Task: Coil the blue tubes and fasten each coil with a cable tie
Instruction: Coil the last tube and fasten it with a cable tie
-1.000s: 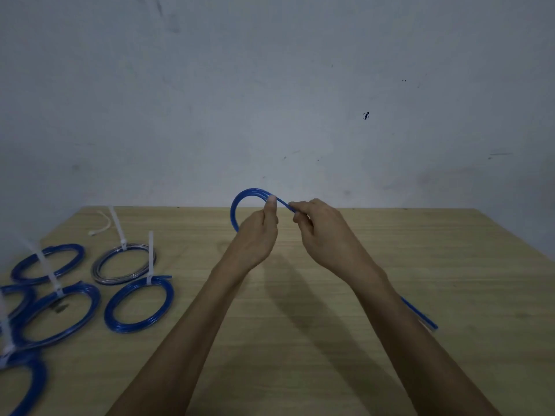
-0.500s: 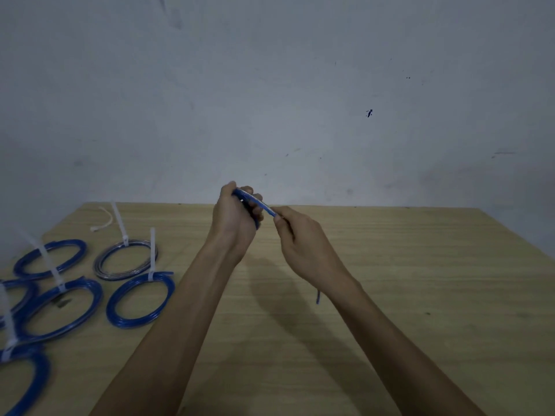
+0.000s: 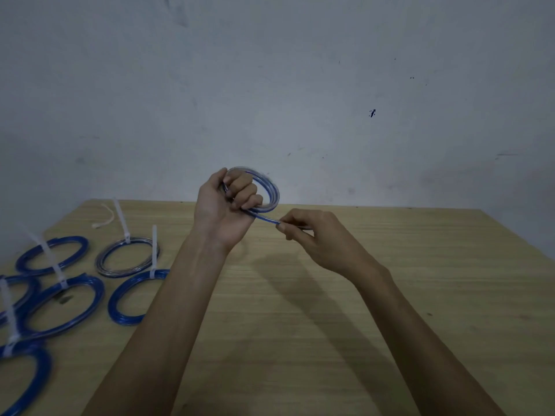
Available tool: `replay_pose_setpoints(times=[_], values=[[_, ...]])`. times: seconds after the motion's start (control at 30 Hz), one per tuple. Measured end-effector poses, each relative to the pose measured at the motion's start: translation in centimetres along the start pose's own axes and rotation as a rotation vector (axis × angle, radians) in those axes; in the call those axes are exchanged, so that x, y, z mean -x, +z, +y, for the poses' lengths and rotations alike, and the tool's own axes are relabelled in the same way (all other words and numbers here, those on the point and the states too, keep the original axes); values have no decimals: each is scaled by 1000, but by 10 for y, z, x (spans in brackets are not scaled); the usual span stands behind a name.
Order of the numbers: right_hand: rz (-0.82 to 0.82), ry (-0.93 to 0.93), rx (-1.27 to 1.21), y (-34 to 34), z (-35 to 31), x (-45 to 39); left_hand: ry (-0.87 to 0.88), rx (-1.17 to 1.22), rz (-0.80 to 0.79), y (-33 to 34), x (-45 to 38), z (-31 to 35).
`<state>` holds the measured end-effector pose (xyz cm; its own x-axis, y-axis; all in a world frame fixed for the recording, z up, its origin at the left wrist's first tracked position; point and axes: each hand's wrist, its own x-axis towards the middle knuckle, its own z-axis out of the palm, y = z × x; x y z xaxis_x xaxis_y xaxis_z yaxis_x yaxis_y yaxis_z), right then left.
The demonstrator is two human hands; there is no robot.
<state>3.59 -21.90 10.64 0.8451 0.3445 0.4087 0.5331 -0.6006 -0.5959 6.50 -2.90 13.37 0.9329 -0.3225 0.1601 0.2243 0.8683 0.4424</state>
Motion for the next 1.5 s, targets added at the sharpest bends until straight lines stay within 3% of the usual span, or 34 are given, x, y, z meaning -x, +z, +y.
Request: replay_pose_setpoints(times=[0.2, 0.33, 0.43, 0.63, 0.8, 0.9, 1.0, 1.2, 1.33, 1.5], values=[[-89, 1, 440, -9, 9, 0, -60, -543, 4, 9, 4, 1], [-106, 64, 524, -13, 13, 2, -125, -776, 0, 9, 6, -4], [-25, 55, 324, -20, 16, 6, -132, -824, 11, 9, 7, -5], [61, 26, -3, -24, 6, 8, -163, -727, 39, 14, 8, -2], [241, 13, -176, -16, 5, 4, -141, -607, 38, 11, 8, 2], [393, 164, -558, -13, 8, -1, -71, -539, 47, 9, 7, 5], [442, 253, -886, -10, 8, -5, -57, -550, 58, 6, 5, 5], [384, 171, -784, -11, 2, -5, -243, -755, -11, 6, 8, -2], [283, 120, -574, -8, 1, -5, -336, -939, -41, 10, 10, -9], [135, 78, -486, -10, -1, -3, -375, -978, -37, 11, 13, -2]])
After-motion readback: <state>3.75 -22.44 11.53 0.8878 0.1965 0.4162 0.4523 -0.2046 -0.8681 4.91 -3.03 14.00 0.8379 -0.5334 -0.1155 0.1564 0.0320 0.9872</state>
